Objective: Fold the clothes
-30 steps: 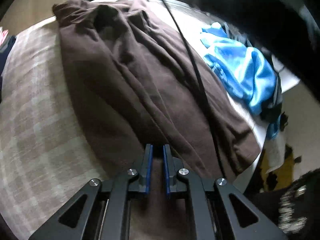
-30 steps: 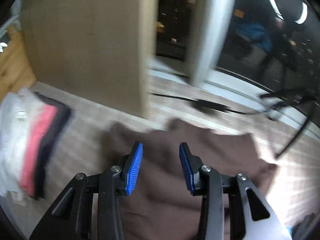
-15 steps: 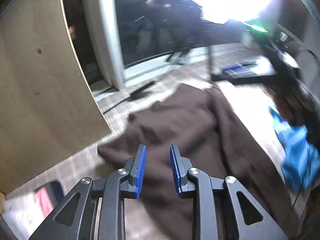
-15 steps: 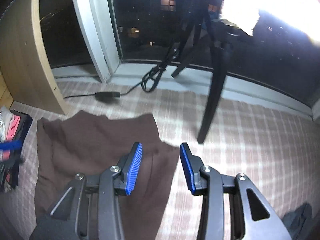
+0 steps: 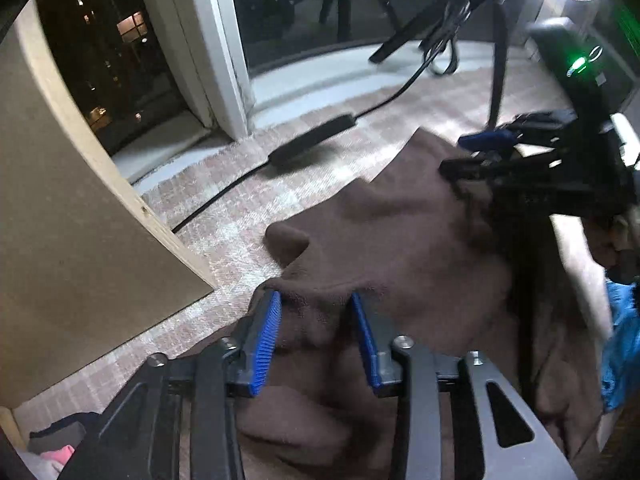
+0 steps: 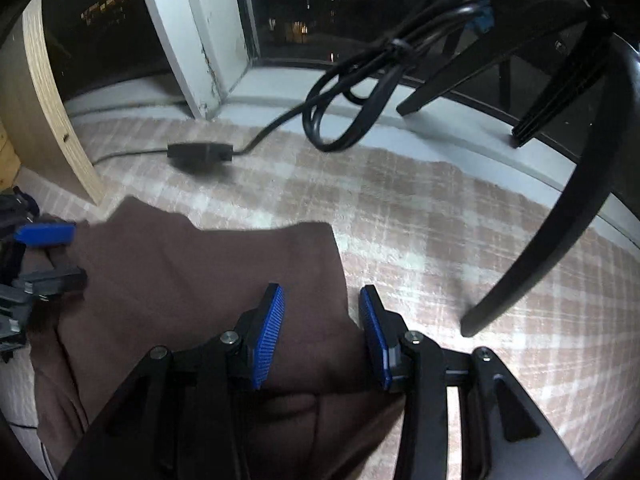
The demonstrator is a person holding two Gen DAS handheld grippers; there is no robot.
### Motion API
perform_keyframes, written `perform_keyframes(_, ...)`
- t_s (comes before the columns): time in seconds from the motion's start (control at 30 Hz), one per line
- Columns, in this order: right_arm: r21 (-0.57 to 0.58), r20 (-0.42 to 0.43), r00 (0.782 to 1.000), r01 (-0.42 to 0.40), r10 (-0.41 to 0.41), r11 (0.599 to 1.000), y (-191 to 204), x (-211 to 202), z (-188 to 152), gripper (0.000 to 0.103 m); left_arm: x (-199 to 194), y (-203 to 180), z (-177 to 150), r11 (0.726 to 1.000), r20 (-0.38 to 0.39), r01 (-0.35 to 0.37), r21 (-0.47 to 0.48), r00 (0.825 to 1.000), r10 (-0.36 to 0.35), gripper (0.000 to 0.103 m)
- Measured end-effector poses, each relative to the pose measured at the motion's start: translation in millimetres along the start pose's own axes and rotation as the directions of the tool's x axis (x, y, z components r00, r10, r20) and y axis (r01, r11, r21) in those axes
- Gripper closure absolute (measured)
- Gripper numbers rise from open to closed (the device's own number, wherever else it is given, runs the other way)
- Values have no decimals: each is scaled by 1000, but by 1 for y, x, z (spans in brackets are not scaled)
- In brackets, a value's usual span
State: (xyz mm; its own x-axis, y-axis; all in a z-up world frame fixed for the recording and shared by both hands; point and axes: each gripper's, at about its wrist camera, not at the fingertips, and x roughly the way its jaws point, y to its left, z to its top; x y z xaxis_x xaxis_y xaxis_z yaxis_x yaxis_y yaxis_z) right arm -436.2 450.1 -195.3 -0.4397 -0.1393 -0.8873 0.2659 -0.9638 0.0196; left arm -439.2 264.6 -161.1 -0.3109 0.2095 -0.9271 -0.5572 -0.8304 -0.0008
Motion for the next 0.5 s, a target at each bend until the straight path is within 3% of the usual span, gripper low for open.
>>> perform_keyframes(0.1, -14, 25, 1000, -14, 15, 1000, 3, -1, -3, 95, 0, -3, -4, 1000, 30, -18, -14, 999, 18, 95)
perform_keyframes(0.2, -21, 111, 994, -6, 9, 1000, 6, -19, -10, 96, -14, -8, -12, 994, 104, -108, -16, 989, 109, 101)
perform_keyframes(0.3, -11, 238, 970, 56, -52, 998, 7, -38, -13, 97, -21, -11, -16, 979, 201, -202, -41, 958, 206, 100)
perform_keyframes(0.33, -12, 260, 963, 79, -73, 997, 8, -40, -14, 97, -12, -12, -16, 976, 182, -213, -39, 959, 217, 100)
perform_keyframes(0.43, -52, 190, 971, 156, -144, 986, 16, -20, -9, 95, 9, -15, -14, 972, 109, -236, -13, 966, 236, 95)
perform_keyframes(0.5, -64, 161, 968, 202, -190, 977, 18, -16, -8, 86, 6, -13, -14, 974, 100, -222, -30, 969, 224, 95)
